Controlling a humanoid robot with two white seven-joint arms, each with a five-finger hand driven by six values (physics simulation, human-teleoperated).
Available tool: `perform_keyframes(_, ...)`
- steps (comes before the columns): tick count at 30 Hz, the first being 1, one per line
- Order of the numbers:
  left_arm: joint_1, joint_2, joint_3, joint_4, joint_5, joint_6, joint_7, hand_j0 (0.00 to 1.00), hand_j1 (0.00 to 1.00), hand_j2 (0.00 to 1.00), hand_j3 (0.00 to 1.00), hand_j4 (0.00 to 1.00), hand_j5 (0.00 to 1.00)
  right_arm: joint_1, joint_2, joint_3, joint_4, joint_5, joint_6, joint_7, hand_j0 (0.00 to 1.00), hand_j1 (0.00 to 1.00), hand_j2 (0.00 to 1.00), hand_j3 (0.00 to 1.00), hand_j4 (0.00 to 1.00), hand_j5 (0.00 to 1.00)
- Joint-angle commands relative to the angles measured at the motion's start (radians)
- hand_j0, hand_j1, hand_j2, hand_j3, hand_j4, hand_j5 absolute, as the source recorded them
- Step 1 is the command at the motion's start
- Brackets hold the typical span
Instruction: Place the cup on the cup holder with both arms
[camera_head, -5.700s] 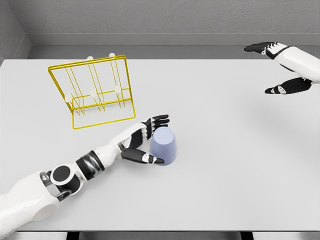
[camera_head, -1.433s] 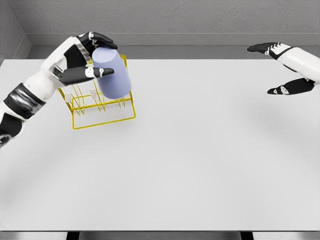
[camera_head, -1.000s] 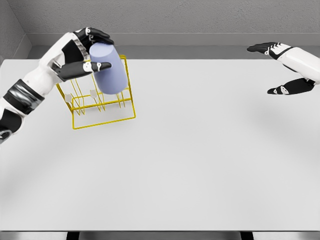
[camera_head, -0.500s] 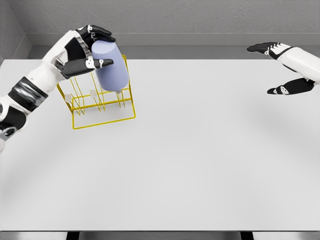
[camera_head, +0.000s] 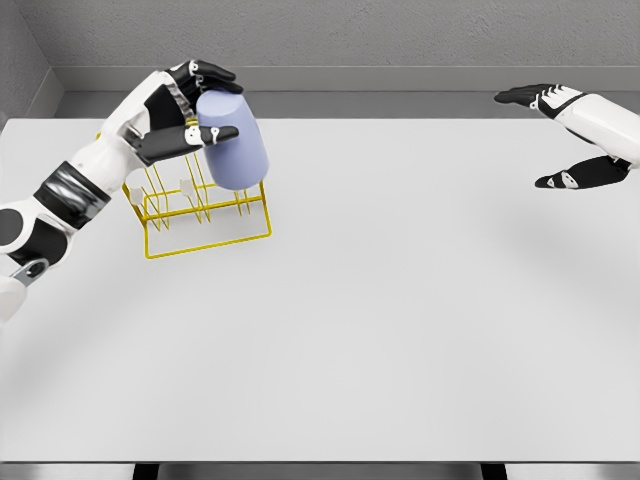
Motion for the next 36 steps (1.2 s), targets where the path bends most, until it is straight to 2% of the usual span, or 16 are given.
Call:
perform_keyframes(1,0.000,-0.001,0.001,0.005,0.002,-0.001,-0.001,0.57,0.57,0.57,0.57,0.57,0.57,0.000,-0.001,0.000,0.000,-0.007,0.003,-0.001,1.00,1.00,1.00,1.00,1.00,1.00)
perform_keyframes(12,0.002,-0.002,-0.002,0.021,0.002,0.001,-0.001,0.61,0.61,0.61,0.61,0.61,0.61,0.000,-0.002,0.000,0.000,-0.007,0.003,-0.001,1.00,1.00,1.00,1.00,1.00,1.00)
perform_keyframes(13,0.000,-0.002,-0.002,0.021,0.000,0.004,-0.001,0.65,0.65,0.65,0.65,0.65,0.65,0.000,-0.002,0.000,0.000,-0.007,0.003,-0.001,1.00,1.00,1.00,1.00,1.00,1.00)
perform_keyframes(17,-0.003,-0.002,-0.002,0.022,-0.026,0.025,-0.001,0.99,0.99,0.99,0.99,0.99,0.99,0.000,-0.002,0.000,0.000,-0.007,0.003,-0.001,1.00,1.00,1.00,1.00,1.00,1.00)
perform_keyframes(25,-0.015,0.001,0.004,0.024,-0.029,0.015,-0.001,1.00,1.00,1.00,1.00,1.00,1.00,0.002,-0.004,0.000,0.003,-0.007,0.003,-0.001,1.00,1.00,1.00,1.00,1.00,1.00)
perform_keyframes(31,-0.020,0.016,0.006,0.016,-0.032,-0.018,-0.001,1.00,1.00,1.00,1.00,1.00,1.00,0.020,-0.004,-0.034,0.000,-0.007,0.003,-0.001,1.00,1.00,1.00,1.00,1.00,1.00)
perform_keyframes(36,-0.020,0.064,0.015,0.018,-0.031,-0.056,-0.001,1.00,1.00,1.00,1.00,1.00,1.00,0.018,-0.001,-0.034,0.003,-0.006,0.003,0.001,1.00,1.00,1.00,1.00,1.00,1.00)
